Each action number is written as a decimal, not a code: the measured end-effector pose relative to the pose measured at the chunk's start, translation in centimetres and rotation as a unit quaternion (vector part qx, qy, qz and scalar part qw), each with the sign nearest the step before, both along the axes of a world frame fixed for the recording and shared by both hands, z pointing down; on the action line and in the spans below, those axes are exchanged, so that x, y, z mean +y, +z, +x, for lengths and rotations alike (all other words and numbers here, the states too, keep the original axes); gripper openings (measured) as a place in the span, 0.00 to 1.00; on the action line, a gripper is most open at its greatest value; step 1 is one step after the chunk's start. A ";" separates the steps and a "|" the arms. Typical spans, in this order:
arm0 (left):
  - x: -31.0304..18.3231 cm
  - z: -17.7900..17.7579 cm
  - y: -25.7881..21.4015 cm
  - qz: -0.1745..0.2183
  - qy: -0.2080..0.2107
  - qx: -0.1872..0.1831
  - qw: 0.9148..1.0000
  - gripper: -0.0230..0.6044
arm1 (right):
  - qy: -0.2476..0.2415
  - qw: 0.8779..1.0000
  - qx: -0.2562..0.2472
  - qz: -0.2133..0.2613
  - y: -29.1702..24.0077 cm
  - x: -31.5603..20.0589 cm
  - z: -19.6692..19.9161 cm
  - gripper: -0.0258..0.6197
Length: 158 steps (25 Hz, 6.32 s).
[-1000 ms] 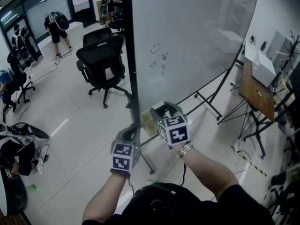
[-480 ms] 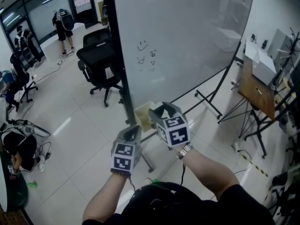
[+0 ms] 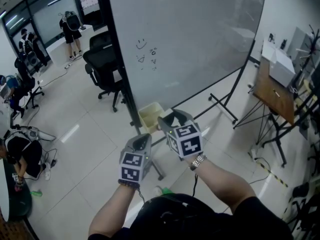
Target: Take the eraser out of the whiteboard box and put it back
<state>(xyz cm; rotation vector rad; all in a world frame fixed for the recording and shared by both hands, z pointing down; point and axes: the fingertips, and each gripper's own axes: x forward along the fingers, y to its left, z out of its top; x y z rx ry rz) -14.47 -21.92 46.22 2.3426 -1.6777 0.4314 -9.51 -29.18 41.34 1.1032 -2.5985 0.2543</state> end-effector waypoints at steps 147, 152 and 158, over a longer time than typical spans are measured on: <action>5.5 5.4 1.1 -0.044 -0.088 -0.063 0.993 0.27 | -0.091 0.994 -0.055 -0.006 -0.5 12.2 9.1 0.08; 4.9 4.3 1.1 -0.039 -0.091 -0.059 0.993 0.27 | -0.091 0.995 -0.048 -0.008 0.0 11.9 8.3 0.08; 3.3 2.8 1.0 -0.034 -0.088 -0.055 0.994 0.27 | -0.083 0.996 -0.038 -0.014 0.8 10.7 7.5 0.08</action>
